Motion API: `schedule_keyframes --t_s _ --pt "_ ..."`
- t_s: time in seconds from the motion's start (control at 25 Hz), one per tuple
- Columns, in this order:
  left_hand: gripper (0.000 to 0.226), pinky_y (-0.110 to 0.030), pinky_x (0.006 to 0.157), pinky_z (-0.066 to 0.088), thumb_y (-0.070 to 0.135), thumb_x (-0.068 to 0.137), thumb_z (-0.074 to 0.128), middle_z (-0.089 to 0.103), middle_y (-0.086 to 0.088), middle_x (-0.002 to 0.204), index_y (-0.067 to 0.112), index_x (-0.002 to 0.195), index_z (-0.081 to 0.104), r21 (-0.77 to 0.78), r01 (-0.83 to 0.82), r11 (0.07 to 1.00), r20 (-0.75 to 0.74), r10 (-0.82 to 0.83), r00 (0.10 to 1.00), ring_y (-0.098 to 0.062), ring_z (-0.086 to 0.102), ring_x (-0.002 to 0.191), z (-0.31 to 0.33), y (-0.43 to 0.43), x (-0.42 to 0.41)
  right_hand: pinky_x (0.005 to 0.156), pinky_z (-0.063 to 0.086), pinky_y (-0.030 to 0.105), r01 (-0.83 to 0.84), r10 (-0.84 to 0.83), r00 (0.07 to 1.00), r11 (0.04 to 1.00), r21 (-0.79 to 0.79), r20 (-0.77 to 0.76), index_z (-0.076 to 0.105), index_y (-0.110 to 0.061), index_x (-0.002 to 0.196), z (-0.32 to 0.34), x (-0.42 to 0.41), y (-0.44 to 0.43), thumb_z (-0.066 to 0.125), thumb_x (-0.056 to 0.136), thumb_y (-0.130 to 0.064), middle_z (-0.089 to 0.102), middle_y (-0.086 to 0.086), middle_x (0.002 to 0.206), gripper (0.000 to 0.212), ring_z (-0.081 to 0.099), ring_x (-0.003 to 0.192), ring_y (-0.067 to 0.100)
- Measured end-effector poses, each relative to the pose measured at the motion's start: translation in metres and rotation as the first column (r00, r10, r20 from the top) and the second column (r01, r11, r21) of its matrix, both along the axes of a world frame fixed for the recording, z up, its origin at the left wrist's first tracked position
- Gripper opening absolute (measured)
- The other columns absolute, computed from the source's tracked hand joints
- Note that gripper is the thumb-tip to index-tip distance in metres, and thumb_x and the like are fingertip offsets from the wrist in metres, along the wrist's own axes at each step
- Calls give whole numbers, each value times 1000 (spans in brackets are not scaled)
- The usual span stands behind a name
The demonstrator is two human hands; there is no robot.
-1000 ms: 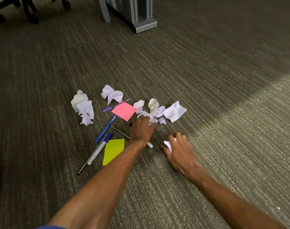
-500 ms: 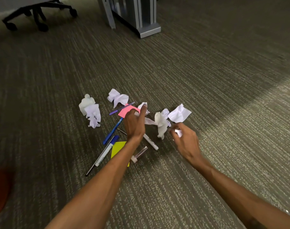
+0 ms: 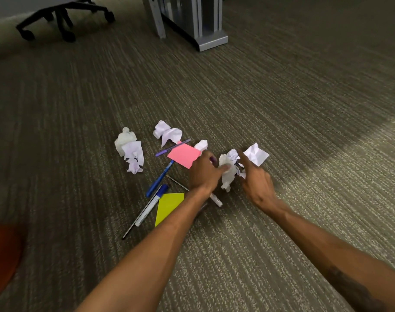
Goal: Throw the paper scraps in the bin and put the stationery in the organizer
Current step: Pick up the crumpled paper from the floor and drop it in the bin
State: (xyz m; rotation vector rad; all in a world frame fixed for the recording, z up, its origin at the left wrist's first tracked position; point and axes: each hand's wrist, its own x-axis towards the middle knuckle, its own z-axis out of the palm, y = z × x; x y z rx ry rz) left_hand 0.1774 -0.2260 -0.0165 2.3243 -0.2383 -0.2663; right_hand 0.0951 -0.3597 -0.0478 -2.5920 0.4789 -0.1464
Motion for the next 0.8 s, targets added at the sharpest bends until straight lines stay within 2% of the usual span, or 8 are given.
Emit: schedule_keyframes --t_s 0.08,0.12,0.24,0.32,0.48,0.6,0.68,0.8 --pt "55 -33 72 49 45 72 79 69 -1 110 21 117 58 111 169 979 -36 -166 985 -24 62 94 -6 -10 -1 65 56 41 -61 60 998 998 -9 -13 11 -37 154 -3 3 -2 56 86 1 65 14 128 90 70 83 34" --pt "55 -37 79 52 40 74 79 69 -6 116 20 121 58 183 233 955 -43 -229 972 -29 63 103 -9 -13 0 68 55 41 -80 80 997 997 -4 -10 15 -34 154 -5 3 -1 57 88 -1 63 11 133 84 70 89 34" --pt "29 -41 81 56 21 83 70 70 -14 112 15 112 69 373 321 870 13 -351 936 -36 66 104 -16 -15 -1 75 55 43 -95 95 995 995 3 25 39 -26 138 -11 6 -2 57 89 -6 66 6 125 55 68 99 34" --pt "23 -42 81 55 15 90 59 68 -16 112 9 109 70 391 310 867 93 -372 924 -37 65 103 -20 -14 -5 72 51 40 -93 93 995 996 -16 47 49 -23 130 -14 3 -3 58 91 -15 66 8 116 41 67 96 36" --pt "30 -41 85 48 29 94 46 66 -16 112 8 102 66 210 134 968 25 -143 989 -36 61 105 -11 -5 -11 69 45 31 159 -184 973 971 179 137 64 -16 119 -12 -1 12 61 92 -31 69 12 106 32 66 88 34" --pt "42 -39 80 51 49 88 45 71 -9 96 14 86 69 56 -23 998 -91 28 995 -30 65 92 6 12 -4 56 40 25 280 -372 923 824 492 98 71 -20 88 9 8 40 61 87 -40 71 0 78 23 66 74 26" --pt "46 -36 69 47 52 87 47 71 -9 85 11 75 66 26 -89 996 -100 91 991 -32 65 85 23 33 3 56 46 32 267 -402 914 703 659 60 64 -20 73 32 19 67 57 82 -45 69 -2 68 27 67 72 26" --pt "36 -32 54 37 41 87 52 70 -10 78 11 69 62 -42 -194 980 -70 191 979 -34 67 84 50 71 13 75 54 53 195 -399 916 536 822 43 62 -14 71 67 36 114 59 77 -42 70 11 75 29 66 80 40"
